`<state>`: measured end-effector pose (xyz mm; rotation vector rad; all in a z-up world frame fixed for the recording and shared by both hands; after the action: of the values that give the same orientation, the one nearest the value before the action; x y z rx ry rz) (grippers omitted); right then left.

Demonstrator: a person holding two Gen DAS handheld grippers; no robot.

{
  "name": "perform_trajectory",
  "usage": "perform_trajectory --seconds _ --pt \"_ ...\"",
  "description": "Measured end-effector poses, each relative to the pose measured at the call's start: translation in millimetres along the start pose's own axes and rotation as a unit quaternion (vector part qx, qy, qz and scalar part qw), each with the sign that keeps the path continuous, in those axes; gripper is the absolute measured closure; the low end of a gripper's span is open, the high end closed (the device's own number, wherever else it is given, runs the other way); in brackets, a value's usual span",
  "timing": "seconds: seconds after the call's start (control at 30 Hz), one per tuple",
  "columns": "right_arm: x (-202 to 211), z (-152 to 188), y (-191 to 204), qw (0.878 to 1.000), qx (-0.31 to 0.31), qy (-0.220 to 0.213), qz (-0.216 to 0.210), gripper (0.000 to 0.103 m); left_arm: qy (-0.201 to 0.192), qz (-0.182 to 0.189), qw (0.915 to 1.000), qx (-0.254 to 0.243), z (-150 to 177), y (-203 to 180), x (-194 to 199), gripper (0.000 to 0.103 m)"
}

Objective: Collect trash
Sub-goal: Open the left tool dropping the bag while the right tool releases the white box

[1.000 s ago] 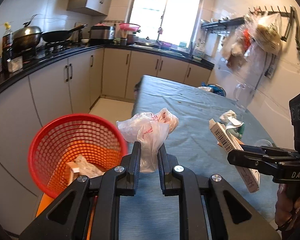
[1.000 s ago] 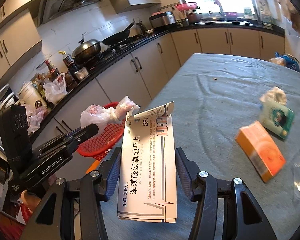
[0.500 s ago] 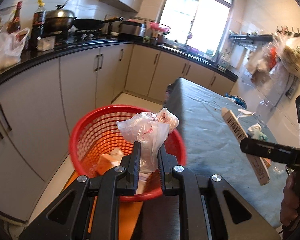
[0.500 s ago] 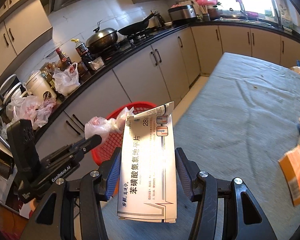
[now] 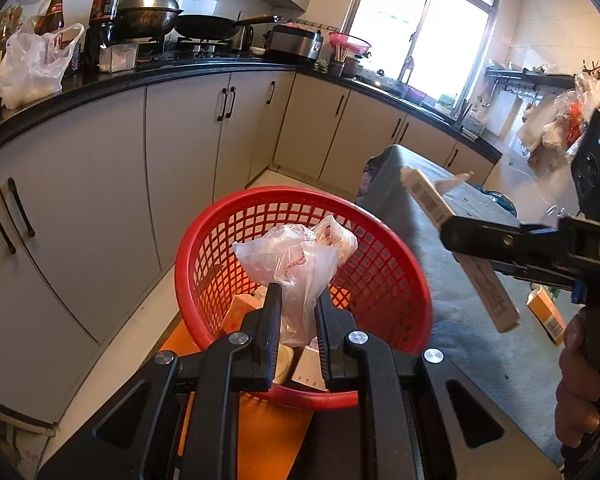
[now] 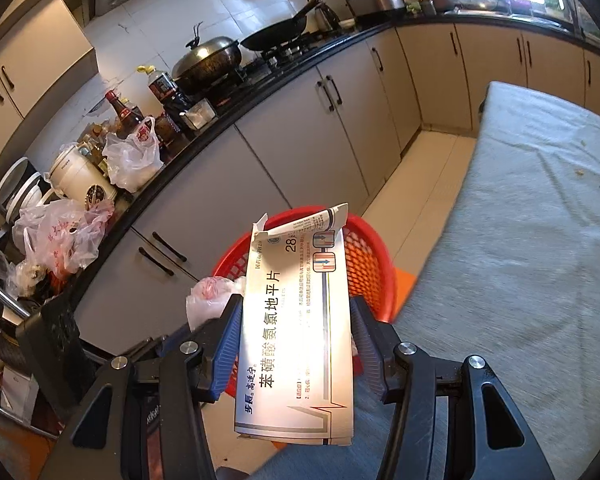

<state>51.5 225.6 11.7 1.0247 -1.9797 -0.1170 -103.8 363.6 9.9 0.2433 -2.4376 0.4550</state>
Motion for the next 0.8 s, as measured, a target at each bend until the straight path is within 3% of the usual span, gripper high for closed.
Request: perform_trajectory --seconds 0.57,0.73,0.8 --pt "-48 -7 -5 1.000 -0.016 0.024 0.012 0.044 0.011 -0.016 0.9998 -0.003 3 6 -15 0.087" --pt "-44 -8 -3 1.000 -0.014 0.021 0.009 0.044 0.005 -0.014 0.9999 0.003 2 6 -11 0.078" --pt "-40 -9 -1 1.000 -0.010 0.017 0.008 0.043 0.003 -0.013 0.9999 0.006 1 6 -8 0.069"
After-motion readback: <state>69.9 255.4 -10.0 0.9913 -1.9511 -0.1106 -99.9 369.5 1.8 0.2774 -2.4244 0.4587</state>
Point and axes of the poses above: each gripper's, at about its wrist camera, not at the fingertips, and x roughly against the way its jaws point, y to its left, z to its underside, the point moved 3 cm from there along -x, roughly the way its jaws point
